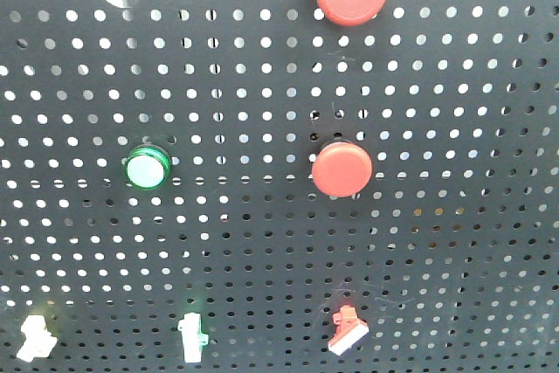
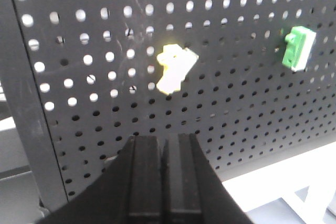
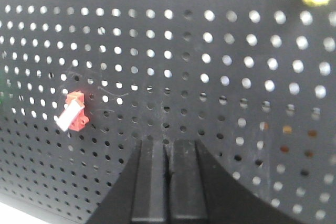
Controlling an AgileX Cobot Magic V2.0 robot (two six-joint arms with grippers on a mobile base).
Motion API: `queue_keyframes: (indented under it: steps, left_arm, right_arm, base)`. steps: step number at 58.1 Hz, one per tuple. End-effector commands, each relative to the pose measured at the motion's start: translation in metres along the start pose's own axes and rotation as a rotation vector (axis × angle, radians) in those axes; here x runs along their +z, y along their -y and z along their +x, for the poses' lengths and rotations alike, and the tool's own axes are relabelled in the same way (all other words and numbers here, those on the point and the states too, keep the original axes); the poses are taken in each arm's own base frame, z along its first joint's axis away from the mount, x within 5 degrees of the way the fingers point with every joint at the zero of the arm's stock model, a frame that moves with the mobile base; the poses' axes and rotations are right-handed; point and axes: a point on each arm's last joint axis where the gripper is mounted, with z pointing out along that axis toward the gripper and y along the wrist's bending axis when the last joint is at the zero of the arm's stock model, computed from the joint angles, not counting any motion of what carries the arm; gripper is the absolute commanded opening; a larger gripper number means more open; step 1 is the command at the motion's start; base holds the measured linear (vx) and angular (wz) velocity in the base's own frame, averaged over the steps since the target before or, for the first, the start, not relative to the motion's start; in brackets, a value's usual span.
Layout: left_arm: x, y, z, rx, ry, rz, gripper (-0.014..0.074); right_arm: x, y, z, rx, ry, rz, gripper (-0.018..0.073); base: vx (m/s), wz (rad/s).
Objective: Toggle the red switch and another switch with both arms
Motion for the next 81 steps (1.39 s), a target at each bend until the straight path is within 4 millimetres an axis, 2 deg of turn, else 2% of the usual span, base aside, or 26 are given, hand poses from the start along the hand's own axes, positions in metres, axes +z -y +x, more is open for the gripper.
queue_keyframes:
  steps: [1,26,33,43,52,63,81]
  left_arm:
    - [0.000,0.001,-0.015,-0.016,0.084,0.011,0.0003]
    - [0.001,0.001,-0.013,-0.014,0.091,0.012,0.0003]
    - [0.004,-0.003,-0.004,0.096,0.068,-0.056,0.0003]
    - [0.013,-0.016,0.025,0.056,0.061,-0.228,0.0003]
    - [0.014,-0.016,0.070,-0.025,0.248,-0.242,0.0003]
    - [0.005,-0.014,0.073,-0.029,0.236,-0.246,0.0003]
    - [0.006,-0.015,0.075,-0.029,0.207,-0.248,0.0003]
  right_arm:
    - [0.000,0.000,-0.010,0.009,0.022,0.001,-0.0006]
    - [0.000,0.000,-0.009,0.023,0.020,0.001,-0.0006]
    - [0.000,0.000,-0.009,0.023,0.020,0.001,-0.0006]
    - [0.000,0.000,-0.009,0.023,0.020,0.001,-0.0006]
    - [0.000,0.000,-0.009,0.023,0.020,0.001,-0.0006]
    - [0.000,0.000,-0.009,0.023,0.020,0.001,-0.0006]
    - [0.000,0.000,-0.009,0.023,0.020,0.001,-0.0006]
  base:
    - [0.00,0.00]
    - [0.00,0.00]
    - [0.00,0.00]
    - [0.00,0.00]
    - [0.00,0.00]
    - [0.00,0.00]
    - [0.00,0.00]
